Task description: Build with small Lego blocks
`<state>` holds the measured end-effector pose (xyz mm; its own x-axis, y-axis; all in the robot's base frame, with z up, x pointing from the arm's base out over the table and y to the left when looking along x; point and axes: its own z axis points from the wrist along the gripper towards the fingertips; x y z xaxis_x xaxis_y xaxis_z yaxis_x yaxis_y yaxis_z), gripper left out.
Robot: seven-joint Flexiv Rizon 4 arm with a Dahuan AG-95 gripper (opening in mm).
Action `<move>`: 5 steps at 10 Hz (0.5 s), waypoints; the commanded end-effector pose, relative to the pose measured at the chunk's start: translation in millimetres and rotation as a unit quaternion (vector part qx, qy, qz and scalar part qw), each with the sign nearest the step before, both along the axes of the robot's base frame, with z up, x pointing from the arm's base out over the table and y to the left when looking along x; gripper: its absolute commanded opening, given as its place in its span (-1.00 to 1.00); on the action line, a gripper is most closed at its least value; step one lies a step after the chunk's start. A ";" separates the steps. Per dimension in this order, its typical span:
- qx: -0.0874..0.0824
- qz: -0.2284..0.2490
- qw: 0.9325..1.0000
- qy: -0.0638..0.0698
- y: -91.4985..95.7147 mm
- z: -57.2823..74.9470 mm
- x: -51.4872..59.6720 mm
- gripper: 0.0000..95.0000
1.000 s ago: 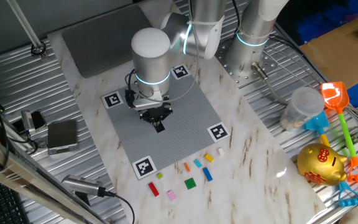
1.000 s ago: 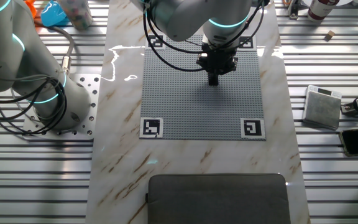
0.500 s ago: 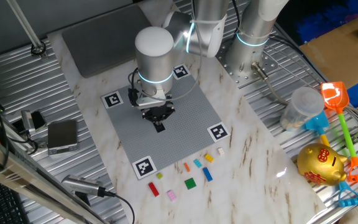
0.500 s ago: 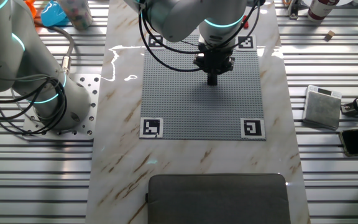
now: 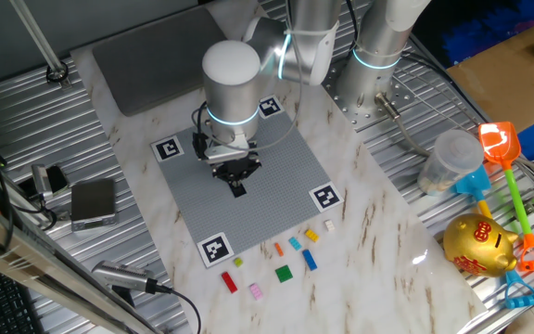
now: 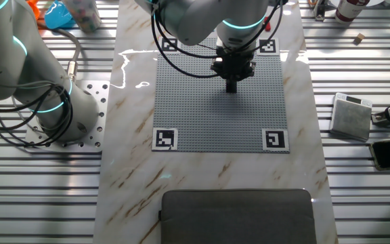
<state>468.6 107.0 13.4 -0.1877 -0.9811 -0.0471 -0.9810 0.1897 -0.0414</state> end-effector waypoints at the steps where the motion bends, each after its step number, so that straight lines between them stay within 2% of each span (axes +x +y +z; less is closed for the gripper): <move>1: -0.001 0.015 1.000 -0.003 0.4 -9.0 3.3 -1.00; 5: 0.000 0.027 1.000 -0.004 2.1 -9.6 3.6 -1.00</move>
<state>471.7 108.9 13.8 -0.1346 -0.9898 -0.0475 -0.9894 0.1369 -0.0479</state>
